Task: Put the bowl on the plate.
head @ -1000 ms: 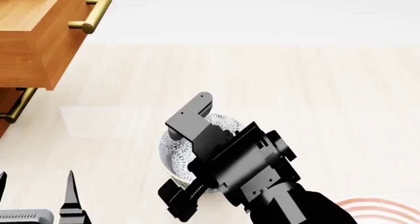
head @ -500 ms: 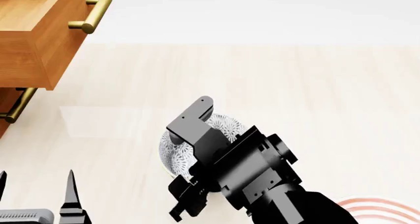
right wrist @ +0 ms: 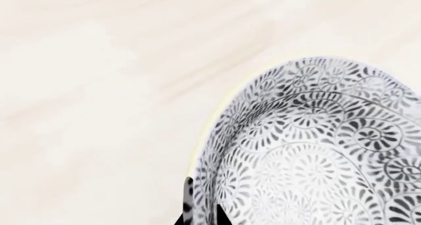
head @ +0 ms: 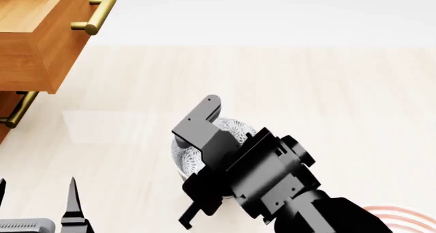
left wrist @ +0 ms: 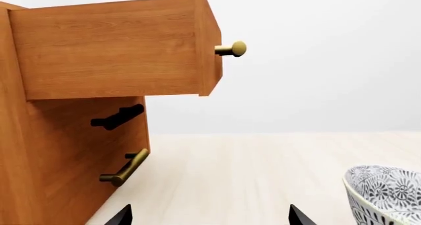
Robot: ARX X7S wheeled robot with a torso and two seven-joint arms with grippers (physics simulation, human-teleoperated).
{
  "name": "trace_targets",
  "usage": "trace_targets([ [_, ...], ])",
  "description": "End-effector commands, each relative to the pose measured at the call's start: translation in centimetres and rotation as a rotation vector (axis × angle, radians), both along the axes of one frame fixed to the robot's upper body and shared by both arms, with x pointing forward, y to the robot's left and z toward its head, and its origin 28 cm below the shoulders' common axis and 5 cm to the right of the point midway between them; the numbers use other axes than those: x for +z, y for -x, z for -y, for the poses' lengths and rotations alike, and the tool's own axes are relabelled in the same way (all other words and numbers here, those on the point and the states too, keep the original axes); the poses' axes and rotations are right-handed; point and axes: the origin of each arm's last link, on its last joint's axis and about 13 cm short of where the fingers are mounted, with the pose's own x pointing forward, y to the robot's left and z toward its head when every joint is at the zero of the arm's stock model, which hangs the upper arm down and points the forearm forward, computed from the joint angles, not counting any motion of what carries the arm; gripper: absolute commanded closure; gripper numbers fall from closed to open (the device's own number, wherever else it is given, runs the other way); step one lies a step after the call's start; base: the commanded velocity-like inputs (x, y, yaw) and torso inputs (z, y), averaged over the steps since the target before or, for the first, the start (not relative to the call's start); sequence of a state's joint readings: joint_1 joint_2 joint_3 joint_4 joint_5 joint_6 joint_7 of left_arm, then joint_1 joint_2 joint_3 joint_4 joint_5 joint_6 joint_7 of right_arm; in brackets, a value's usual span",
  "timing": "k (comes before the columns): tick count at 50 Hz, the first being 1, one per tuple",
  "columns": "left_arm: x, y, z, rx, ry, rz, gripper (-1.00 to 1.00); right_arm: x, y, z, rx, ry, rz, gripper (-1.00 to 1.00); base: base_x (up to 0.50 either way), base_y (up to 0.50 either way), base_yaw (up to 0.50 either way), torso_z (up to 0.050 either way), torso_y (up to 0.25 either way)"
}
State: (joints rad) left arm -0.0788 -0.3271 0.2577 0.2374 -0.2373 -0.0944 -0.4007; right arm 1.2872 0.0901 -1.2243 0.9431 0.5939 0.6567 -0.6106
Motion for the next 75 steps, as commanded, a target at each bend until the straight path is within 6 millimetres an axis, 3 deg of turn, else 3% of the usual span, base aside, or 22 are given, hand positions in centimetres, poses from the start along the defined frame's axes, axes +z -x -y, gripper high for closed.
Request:
trace_targets([
  [1,0.0,0.0,0.0,0.002,0.002,0.0,-1.0,1.1,0.8,0.6,0.015,0.063,0.068,1.0,0.0,0.0,0.0,0.0,0.0],
  [22,0.0,0.0,-0.1,-0.001,0.006,0.003,-1.0,8.1,1.7,2.2,-0.043,0.15,0.308,1.0,0.0,0.0,0.0,0.0,0.0],
  [31,0.0,0.0,0.0,-0.005,0.008,0.002,-1.0,11.0,3.4,3.5,-0.074,0.151,0.372,1.0,0.0,0.0,0.0,0.0,0.0],
  [44,0.4,0.1,0.0,-0.015,0.01,0.01,-1.0,12.4,6.6,5.2,-0.137,0.169,0.429,1.0,0.0,0.0,0.0,0.0,0.001],
  [75,0.4,0.2,0.1,-0.03,0.017,0.006,-1.0,12.5,14.4,9.6,-0.31,0.146,0.504,1.0,0.0,0.0,0.0,0.0,0.0],
])
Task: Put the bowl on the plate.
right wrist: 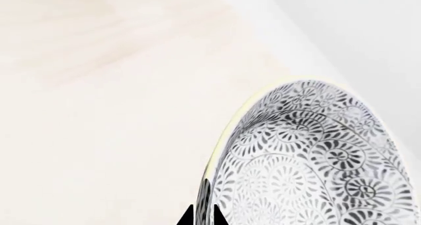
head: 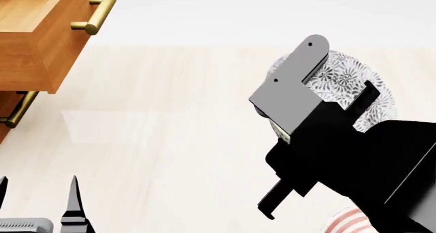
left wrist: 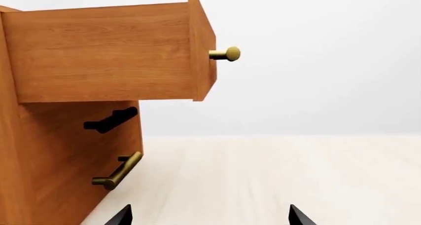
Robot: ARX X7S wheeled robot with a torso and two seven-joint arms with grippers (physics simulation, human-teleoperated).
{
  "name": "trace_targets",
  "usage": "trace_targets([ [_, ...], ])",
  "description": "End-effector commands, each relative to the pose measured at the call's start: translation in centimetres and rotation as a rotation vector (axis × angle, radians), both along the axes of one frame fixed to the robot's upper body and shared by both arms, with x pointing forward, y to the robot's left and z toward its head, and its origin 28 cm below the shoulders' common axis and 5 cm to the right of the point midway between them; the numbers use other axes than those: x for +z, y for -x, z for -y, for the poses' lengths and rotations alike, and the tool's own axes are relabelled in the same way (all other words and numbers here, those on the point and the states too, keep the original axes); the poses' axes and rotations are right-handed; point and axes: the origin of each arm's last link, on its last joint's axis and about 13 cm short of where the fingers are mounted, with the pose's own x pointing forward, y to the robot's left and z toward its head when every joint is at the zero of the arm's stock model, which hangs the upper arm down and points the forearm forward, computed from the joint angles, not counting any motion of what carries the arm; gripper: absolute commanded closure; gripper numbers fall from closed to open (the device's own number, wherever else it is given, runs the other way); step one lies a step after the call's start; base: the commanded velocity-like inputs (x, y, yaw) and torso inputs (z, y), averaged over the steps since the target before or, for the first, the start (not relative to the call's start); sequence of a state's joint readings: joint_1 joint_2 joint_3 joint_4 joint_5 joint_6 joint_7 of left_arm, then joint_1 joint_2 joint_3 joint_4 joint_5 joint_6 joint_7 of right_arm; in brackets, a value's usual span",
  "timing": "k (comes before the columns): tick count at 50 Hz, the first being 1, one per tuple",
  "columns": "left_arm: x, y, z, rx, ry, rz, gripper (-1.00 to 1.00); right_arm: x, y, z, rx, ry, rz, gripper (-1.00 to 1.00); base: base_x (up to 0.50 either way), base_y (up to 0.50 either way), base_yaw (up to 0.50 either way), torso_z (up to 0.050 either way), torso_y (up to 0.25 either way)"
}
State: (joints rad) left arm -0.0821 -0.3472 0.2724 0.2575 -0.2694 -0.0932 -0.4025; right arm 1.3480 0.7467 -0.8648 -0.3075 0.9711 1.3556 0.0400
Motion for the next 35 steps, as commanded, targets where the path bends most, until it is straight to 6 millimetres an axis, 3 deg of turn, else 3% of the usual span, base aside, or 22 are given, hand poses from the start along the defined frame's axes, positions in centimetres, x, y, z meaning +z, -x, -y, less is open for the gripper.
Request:
trace_targets([
  [1,0.0,0.0,0.1,-0.005,0.003,-0.003,-1.0,0.7,2.8,1.7,-0.074,-0.002,0.081,1.0,0.0,0.0,0.0,0.0,0.0],
  [35,0.1,0.0,0.0,-0.012,0.007,0.0,-1.0,0.9,8.5,3.8,-0.178,0.067,0.075,1.0,0.0,0.0,0.0,0.0,0.0],
])
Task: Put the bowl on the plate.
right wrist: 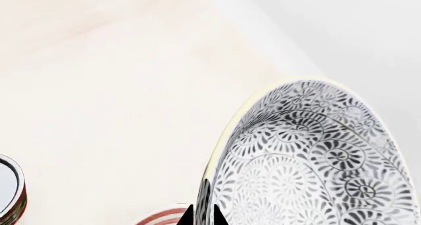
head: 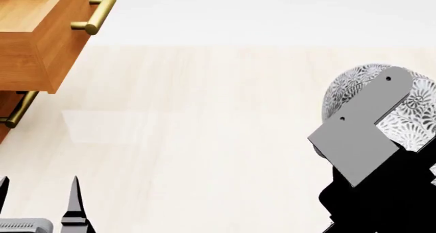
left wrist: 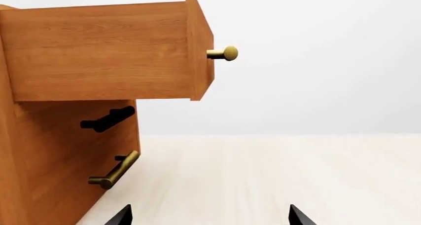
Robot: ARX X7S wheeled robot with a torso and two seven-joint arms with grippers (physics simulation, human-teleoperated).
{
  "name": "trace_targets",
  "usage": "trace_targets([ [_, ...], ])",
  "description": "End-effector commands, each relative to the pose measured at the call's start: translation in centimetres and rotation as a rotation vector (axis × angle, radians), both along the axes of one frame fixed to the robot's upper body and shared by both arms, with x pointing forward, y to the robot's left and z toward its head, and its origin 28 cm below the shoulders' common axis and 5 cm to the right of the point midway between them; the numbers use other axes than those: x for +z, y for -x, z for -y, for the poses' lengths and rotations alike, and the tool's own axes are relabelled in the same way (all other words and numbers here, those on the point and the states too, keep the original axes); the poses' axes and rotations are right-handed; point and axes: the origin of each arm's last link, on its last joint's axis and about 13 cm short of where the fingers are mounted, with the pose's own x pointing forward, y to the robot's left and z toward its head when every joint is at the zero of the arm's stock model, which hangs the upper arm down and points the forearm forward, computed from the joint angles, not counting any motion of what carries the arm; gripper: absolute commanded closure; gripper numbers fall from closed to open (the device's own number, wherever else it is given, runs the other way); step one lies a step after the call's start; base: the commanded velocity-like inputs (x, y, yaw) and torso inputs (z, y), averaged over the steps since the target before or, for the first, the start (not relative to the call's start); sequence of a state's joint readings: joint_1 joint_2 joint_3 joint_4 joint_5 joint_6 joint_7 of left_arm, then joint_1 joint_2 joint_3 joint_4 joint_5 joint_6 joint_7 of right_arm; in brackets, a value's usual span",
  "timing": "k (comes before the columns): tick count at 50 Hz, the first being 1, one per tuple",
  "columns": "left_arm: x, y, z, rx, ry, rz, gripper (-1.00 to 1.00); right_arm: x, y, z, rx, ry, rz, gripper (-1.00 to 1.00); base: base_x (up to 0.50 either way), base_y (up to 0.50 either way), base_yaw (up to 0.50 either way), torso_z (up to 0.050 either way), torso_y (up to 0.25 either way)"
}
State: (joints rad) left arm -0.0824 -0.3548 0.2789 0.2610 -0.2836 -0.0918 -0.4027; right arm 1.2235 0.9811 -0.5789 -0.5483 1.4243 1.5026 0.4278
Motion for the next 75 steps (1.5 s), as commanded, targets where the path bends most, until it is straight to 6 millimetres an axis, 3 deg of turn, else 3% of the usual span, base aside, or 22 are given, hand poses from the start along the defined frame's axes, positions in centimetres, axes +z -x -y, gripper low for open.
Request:
trace_targets([
  [1,0.0,-0.1,0.0,-0.003,0.0,0.001,-1.0,0.9,2.0,0.6,-0.047,0.067,0.016,1.0,0.0,0.0,0.0,0.0,0.0],
  [10,0.1,-0.2,0.1,-0.006,0.0,-0.002,-1.0,1.4,3.3,0.9,-0.054,0.081,0.024,1.0,0.0,0.0,0.0,0.0,0.001],
  [43,0.1,-0.2,0.2,-0.011,-0.004,-0.001,-1.0,-0.9,6.2,2.7,-0.165,0.046,-0.014,1.0,0.0,0.0,0.0,0.0,0.0],
  [67,0.1,0.0,0.2,-0.012,-0.006,0.003,-1.0,-3.2,5.9,3.4,-0.187,-0.013,-0.073,1.0,0.0,0.0,0.0,0.0,0.0],
  [75,0.1,0.0,0.3,-0.015,-0.008,0.004,-1.0,-3.0,5.4,4.0,-0.214,-0.019,-0.057,1.0,0.0,0.0,0.0,0.0,0.0],
])
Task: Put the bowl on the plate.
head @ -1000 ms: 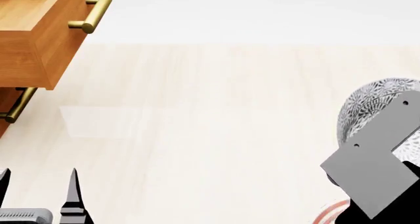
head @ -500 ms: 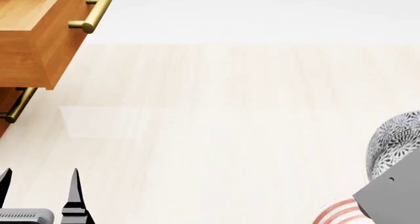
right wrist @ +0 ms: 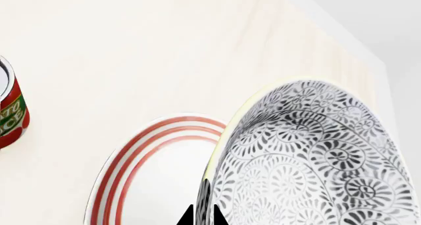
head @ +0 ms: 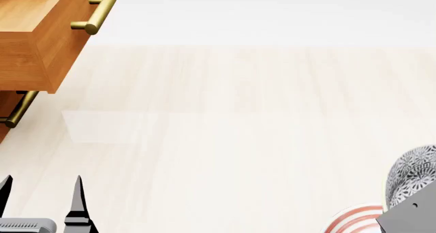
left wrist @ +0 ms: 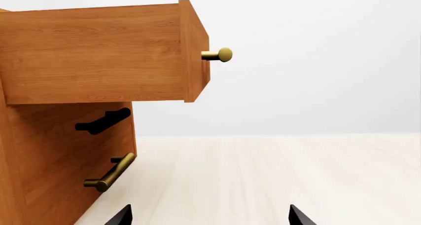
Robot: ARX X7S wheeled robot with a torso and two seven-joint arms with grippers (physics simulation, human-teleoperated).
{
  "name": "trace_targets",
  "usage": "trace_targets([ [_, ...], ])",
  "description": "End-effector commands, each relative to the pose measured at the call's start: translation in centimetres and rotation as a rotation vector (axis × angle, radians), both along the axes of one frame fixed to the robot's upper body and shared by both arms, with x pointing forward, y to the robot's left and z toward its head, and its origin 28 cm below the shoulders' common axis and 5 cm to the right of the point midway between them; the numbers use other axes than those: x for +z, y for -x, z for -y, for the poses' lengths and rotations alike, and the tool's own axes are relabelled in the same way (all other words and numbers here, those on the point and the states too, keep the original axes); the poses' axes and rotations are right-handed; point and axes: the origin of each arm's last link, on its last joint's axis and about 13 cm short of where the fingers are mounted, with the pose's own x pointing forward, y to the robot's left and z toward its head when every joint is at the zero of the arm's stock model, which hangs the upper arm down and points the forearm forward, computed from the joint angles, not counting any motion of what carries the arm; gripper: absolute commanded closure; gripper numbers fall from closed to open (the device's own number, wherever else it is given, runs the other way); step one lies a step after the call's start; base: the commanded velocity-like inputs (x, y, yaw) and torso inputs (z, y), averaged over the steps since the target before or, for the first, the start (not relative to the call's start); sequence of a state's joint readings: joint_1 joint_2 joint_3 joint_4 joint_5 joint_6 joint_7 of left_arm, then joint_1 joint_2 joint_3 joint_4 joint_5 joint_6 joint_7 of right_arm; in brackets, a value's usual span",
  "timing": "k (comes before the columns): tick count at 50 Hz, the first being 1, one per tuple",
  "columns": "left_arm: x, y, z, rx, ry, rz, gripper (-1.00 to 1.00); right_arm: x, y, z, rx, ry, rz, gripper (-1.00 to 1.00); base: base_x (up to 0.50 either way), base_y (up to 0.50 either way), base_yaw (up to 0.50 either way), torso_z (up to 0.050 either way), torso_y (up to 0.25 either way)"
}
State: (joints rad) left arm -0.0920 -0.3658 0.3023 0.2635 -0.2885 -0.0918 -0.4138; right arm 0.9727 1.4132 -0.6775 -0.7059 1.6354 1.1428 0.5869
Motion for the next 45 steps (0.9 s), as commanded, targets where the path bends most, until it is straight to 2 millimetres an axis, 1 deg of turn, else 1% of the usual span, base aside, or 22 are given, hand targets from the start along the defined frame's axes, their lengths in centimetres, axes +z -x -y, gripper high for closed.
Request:
trace_targets([
  [1,0.0,0.1,0.1,-0.004,-0.002,0.002,-1.0,0.4,-0.7,0.8,-0.037,0.01,0.058,1.0,0.0,0.0,0.0,0.0,0.0],
  [9,0.0,0.1,0.1,-0.001,-0.002,0.001,-1.0,0.3,-1.7,1.0,-0.025,0.006,0.066,1.0,0.0,0.0,0.0,0.0,0.0],
  [14,0.0,0.1,0.0,0.0,-0.004,0.002,-1.0,-0.6,-2.2,1.1,-0.011,-0.006,0.051,1.0,0.0,0.0,0.0,0.0,0.0],
  [26,-0.1,0.0,0.0,0.002,-0.003,-0.001,-1.0,-1.6,-2.8,0.8,0.01,-0.016,0.01,1.0,0.0,0.0,0.0,0.0,0.001],
  [37,0.0,0.0,0.0,0.003,-0.004,0.0,-1.0,-1.6,-2.6,0.8,0.003,-0.017,0.001,1.0,0.0,0.0,0.0,0.0,0.0],
  [45,0.0,0.0,0.0,0.001,-0.004,-0.001,-1.0,-1.7,-1.8,1.3,-0.03,-0.027,0.008,1.0,0.0,0.0,0.0,0.002,0.0],
])
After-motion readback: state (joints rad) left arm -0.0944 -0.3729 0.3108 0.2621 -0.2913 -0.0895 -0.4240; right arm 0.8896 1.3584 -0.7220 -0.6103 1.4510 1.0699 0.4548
